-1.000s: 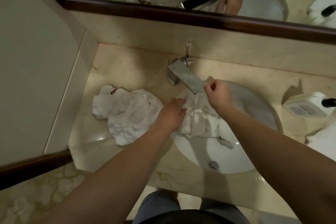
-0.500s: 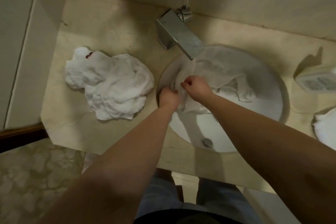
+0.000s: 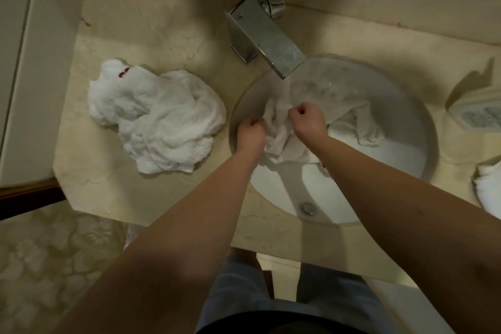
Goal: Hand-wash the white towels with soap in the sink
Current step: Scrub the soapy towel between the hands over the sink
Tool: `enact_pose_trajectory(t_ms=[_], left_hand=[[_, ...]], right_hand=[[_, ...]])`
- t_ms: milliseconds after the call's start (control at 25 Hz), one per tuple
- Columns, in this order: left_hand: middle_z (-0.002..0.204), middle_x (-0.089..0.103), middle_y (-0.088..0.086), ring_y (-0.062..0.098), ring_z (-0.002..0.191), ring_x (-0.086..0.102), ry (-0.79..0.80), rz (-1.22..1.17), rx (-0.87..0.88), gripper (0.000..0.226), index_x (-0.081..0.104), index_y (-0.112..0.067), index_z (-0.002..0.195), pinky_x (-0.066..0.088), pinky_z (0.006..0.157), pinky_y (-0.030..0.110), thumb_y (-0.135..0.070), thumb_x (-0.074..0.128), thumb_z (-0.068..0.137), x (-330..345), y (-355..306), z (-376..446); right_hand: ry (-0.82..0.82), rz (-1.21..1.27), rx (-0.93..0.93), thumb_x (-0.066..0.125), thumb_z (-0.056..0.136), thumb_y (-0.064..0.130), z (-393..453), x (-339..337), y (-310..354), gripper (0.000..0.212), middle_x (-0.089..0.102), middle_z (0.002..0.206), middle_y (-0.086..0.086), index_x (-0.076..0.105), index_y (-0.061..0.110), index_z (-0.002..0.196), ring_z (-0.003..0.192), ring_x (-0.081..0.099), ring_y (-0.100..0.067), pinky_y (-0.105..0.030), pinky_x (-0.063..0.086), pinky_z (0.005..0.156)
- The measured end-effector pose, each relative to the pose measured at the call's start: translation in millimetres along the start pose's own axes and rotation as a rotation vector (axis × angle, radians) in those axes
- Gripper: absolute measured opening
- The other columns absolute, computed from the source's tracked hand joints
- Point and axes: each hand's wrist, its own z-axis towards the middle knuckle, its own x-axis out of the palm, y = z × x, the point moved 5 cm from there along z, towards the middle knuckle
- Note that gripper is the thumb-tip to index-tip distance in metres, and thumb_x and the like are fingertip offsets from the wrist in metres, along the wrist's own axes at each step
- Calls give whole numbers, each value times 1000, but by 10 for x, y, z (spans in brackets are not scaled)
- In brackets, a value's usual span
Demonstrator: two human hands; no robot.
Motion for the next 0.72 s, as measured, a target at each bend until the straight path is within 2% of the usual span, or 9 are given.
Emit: enact_pose_trajectory(t_ms=[80,120,200,280,360,440,560,640,720], left_hand=[[101,69,12,29,96,64,45,-167,4,15,64,-11,101,51,89,38,-15,49,99,57,-67,-88],[98,69,11,29,96,65,82,-221,10,13,63,-14,96,51,91,40,-16,51,99,91,-121,-139],[90,68,6,23,87,65,170,-261,39,12,62,-16,91,53,81,34,-14,53,100,178,-259,-237],[89,68,5,17,80,65,266,-231,67,13,66,-8,102,55,71,27,-10,53,100,279,-354,-309],[96,67,10,14,79,64,320,-167,72,23,65,2,118,57,69,25,-4,51,101,375,-357,-299],[98,66,12,14,80,63,314,-176,56,27,62,7,124,58,67,24,-1,48,102,407,-301,-245],[91,66,9,17,78,63,331,-334,-38,24,59,1,121,59,60,22,0,44,103,473,-218,-191],[91,66,14,20,75,64,260,-392,-68,19,58,-1,117,59,59,23,-1,46,102,483,-159,-141],[93,66,20,25,70,65,40,-292,-8,18,61,2,114,59,57,26,0,54,97,364,-93,-24]], right_hand=[[-88,68,16,54,91,19,-73,-201,-41,28,44,62,2,43,16,66,59,41,-14,-29,34,55],[-151,88,20,55,90,20,-118,-311,-69,30,42,60,2,41,16,63,57,39,-14,-29,33,55],[-276,64,42,58,84,22,-204,-531,-146,31,40,57,1,39,15,60,55,39,-16,-29,33,54],[-280,-46,79,60,80,23,-256,-632,-255,25,44,59,-2,45,13,63,56,43,-19,-30,35,56],[-269,-56,85,63,80,20,-281,-663,-367,12,56,76,-4,57,10,84,69,53,-21,-30,40,63],[-307,-7,-28,61,85,17,-283,-656,-351,30,62,102,-6,60,11,114,90,59,-20,-31,46,76],[-153,-51,-199,56,95,21,-199,-415,-134,33,64,115,-9,61,8,125,104,59,-23,-30,45,88],[-13,-111,-170,58,95,24,-107,-220,-57,26,63,97,-7,65,7,114,90,57,-22,-26,39,75],[33,-158,-134,58,92,17,-45,-135,-51,16,54,74,-6,60,11,77,73,50,-22,-25,30,59]])
